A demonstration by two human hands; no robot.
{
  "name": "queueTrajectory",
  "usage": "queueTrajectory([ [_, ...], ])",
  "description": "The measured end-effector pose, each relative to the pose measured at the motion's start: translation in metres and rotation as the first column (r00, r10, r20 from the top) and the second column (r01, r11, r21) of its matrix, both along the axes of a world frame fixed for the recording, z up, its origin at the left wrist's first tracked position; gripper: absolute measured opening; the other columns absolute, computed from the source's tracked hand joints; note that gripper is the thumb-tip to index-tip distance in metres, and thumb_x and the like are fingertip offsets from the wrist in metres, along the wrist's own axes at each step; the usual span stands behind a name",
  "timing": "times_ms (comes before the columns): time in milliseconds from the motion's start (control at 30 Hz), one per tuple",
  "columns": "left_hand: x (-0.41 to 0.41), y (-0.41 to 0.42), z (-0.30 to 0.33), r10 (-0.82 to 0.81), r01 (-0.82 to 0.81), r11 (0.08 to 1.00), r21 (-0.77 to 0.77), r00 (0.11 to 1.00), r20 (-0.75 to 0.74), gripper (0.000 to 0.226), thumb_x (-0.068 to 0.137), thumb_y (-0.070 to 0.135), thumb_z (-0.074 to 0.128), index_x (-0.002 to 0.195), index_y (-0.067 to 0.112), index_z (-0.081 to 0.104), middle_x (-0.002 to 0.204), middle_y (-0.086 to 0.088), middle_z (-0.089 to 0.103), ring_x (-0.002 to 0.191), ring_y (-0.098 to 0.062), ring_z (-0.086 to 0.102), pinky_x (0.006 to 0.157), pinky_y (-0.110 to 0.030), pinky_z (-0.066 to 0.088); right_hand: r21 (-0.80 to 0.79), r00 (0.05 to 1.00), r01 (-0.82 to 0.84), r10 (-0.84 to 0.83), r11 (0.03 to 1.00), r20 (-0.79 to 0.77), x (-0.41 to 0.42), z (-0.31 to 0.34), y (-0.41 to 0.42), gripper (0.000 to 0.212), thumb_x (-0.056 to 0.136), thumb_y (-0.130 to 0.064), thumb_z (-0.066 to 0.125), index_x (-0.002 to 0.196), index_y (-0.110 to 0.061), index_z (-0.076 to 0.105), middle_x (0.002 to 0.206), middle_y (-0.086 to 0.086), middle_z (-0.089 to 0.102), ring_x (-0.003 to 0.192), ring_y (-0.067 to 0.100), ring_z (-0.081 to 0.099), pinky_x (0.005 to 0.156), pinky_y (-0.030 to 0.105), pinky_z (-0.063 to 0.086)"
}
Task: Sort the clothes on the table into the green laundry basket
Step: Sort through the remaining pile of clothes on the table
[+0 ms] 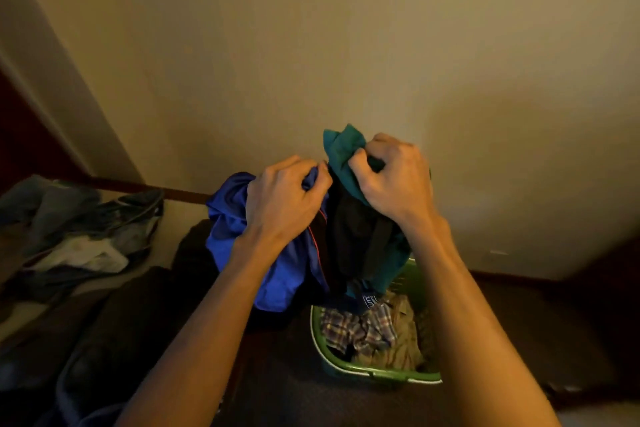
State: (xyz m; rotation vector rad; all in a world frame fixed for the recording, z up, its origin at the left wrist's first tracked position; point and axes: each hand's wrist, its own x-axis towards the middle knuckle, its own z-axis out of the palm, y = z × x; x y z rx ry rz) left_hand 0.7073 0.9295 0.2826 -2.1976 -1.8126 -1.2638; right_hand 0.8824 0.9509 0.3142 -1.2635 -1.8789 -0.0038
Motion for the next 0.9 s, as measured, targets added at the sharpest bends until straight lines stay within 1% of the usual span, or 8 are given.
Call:
queueTrajectory([
  [167, 0.056, 0.026, -0.014, -0.070, 0.070, 0.997, -0.018, 0.998, 0.007, 0.051, 0.100, 0.038, 0.051, 0.058, 0.025, 0.026, 0.056, 0.006, 0.034, 0.052, -0.021, 0.042, 0.046, -0.033, 0.028, -0.038, 0.991, 0.128, -0.129, 0.991, -0.026, 0.064, -0.023, 0.014, 0.036, 0.092, -0.035, 0.052, 0.058, -0.024, 0.044, 0.067, -0.004, 0.052, 0.058, 0.022, 0.053, 0.051, 0.035, 0.036],
  [300, 0.094, 0.041, -0.023, -0.101, 0.101, 0.994, -0.030, 0.995, 0.009, 0.049, 0.101, 0.038, 0.050, 0.060, 0.021, 0.030, 0.056, 0.002, 0.036, 0.052, -0.023, 0.040, 0.048, -0.033, 0.024, -0.126, 0.972, 0.210, -0.220, 0.970, -0.078, 0.105, -0.062, 0.027, 0.038, 0.091, -0.037, 0.051, 0.059, -0.017, 0.051, 0.067, -0.003, 0.053, 0.059, 0.021, 0.052, 0.053, 0.034, 0.035],
  [467, 0.135, 0.050, -0.044, -0.121, 0.121, 0.991, -0.058, 0.993, 0.011, 0.047, 0.102, 0.038, 0.049, 0.063, 0.015, 0.038, 0.058, 0.000, 0.042, 0.052, -0.023, 0.043, 0.046, -0.035, 0.027, -0.358, 0.883, 0.247, -0.361, 0.900, -0.300, 0.142, -0.134, 0.039, 0.042, 0.100, -0.032, 0.053, 0.063, -0.015, 0.046, 0.071, 0.004, 0.050, 0.063, 0.019, 0.046, 0.062, 0.032, 0.030],
  [533, 0.143, 0.052, -0.051, -0.117, 0.117, 0.989, -0.089, 0.993, 0.003, 0.047, 0.103, 0.038, 0.049, 0.063, 0.015, 0.040, 0.058, 0.000, 0.042, 0.051, -0.022, 0.043, 0.046, -0.035, 0.028, -0.498, 0.901, 0.177, -0.343, 0.849, -0.264, 0.146, -0.165, 0.042, 0.036, 0.104, -0.037, 0.049, 0.073, -0.019, 0.048, 0.086, 0.008, 0.052, 0.076, 0.024, 0.051, 0.068, 0.033, 0.034],
  [667, 0.160, 0.054, -0.071, -0.114, 0.113, 0.986, -0.121, 0.993, -0.001, 0.046, 0.103, 0.041, 0.047, 0.066, 0.014, 0.046, 0.061, -0.001, 0.045, 0.052, -0.022, 0.044, 0.045, -0.035, 0.029, -0.680, 0.919, 0.184, -0.370, 0.710, -0.138, 0.171, -0.200, 0.039, 0.035, 0.103, -0.044, 0.046, 0.118, -0.014, 0.054, 0.124, 0.018, 0.051, 0.112, 0.037, 0.054, 0.093, 0.047, 0.048],
  [733, 0.163, 0.054, -0.080, -0.093, 0.095, 0.986, -0.135, 0.995, 0.024, 0.045, 0.103, 0.043, 0.046, 0.069, 0.013, 0.053, 0.064, -0.001, 0.050, 0.055, -0.022, 0.048, 0.046, -0.036, 0.033, -0.700, 0.898, 0.189, -0.410, 0.689, -0.161, 0.181, -0.203, 0.037, 0.037, 0.103, -0.043, 0.046, 0.128, -0.015, 0.050, 0.131, 0.016, 0.052, 0.115, 0.034, 0.055, 0.098, 0.052, 0.048],
  [833, 0.169, 0.054, -0.087, -0.066, 0.075, 0.983, -0.169, 0.996, 0.059, 0.043, 0.103, 0.045, 0.047, 0.079, 0.012, 0.062, 0.073, 0.001, 0.059, 0.061, -0.020, 0.053, 0.048, -0.037, 0.039, -0.738, 0.878, 0.138, -0.426, 0.660, -0.217, 0.194, -0.209, 0.035, 0.039, 0.102, -0.043, 0.048, 0.131, -0.016, 0.047, 0.129, 0.014, 0.056, 0.109, 0.029, 0.060, 0.092, 0.053, 0.054],
  [900, 0.175, 0.053, -0.087, -0.072, 0.084, 0.981, -0.177, 0.995, 0.073, 0.043, 0.103, 0.045, 0.048, 0.073, 0.016, 0.053, 0.068, 0.004, 0.051, 0.057, -0.012, 0.048, 0.046, -0.032, 0.030, -0.753, 0.869, 0.118, -0.434, 0.648, -0.237, 0.199, -0.213, 0.033, 0.037, 0.100, -0.043, 0.049, 0.127, -0.018, 0.047, 0.123, 0.013, 0.059, 0.104, 0.027, 0.063, 0.090, 0.052, 0.056],
])
